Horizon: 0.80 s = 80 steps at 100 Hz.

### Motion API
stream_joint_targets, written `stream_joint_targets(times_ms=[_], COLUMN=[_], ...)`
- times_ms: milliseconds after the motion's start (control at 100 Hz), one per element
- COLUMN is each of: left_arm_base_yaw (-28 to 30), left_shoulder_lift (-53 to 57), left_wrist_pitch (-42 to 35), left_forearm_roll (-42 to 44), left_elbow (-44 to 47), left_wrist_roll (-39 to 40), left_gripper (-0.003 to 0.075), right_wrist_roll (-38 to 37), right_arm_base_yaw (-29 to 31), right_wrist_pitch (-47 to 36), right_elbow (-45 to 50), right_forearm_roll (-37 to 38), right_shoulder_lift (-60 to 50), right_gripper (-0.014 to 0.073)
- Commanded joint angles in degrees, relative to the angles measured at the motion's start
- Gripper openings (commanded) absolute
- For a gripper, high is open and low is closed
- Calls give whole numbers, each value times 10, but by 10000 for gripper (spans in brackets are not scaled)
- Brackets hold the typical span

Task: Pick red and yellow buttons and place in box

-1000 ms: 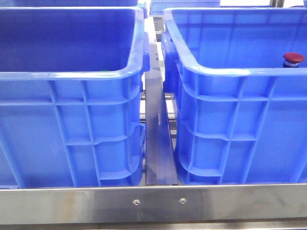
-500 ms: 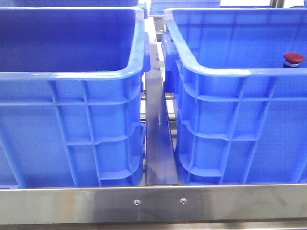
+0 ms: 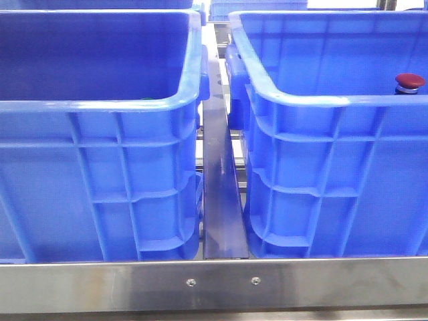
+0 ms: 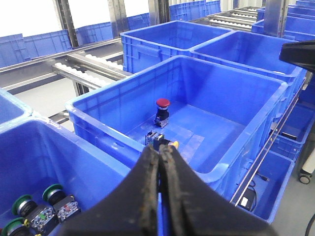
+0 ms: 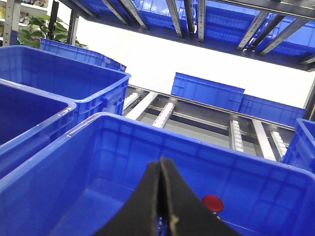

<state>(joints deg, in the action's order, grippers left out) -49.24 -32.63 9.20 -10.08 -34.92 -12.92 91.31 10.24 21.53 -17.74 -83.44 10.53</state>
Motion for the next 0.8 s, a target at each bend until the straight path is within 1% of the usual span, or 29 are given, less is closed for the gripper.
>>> stream_joint_targets(times_ms=[0, 130, 210, 310, 450, 500, 550, 600, 650, 700, 790], left_arm_base_yaw=[-4, -3, 16, 70, 170, 208, 237, 261, 283, 306, 351], left_shoulder_lift=[-4, -4, -4, -4, -4, -4, 3, 16, 32, 48, 79], left_wrist_pitch=[-49, -36, -40, -41, -39, -39, -37, -37, -37, -37, -37], left_forearm_roll=[-3, 1, 28, 45, 45, 46, 54, 86, 140, 161, 161], left_elbow=[-15, -15, -15, -14, -11, -5, 7, 22, 39, 57, 95], left_wrist_roll=[5, 5, 5, 5, 7, 33, 92, 146, 179, 188, 188], left_gripper=[-19, -19, -19, -19, -19, -19, -19, -19, -19, -19, -19], right_wrist_roll=[1, 1, 1, 1, 1, 1, 1, 1, 1, 1, 1], right_arm_base_yaw=[3, 3, 3, 3, 3, 3, 3, 3, 3, 3, 3], right_wrist_pitch=[-3, -1, -1, -1, -1, -1, -1, -1, -1, -1, -1], right_elbow=[-13, -13, -13, -13, -13, -13, -13, -13, -13, -13, -13], right_forearm_roll=[-20, -20, -20, -20, -20, -20, -20, -20, -20, -20, -20], right_shoulder_lift=[5, 5, 5, 5, 5, 5, 5, 5, 5, 5, 5], right_gripper=[-69, -69, -69, -69, -69, -69, -69, -69, -69, -69, -69])
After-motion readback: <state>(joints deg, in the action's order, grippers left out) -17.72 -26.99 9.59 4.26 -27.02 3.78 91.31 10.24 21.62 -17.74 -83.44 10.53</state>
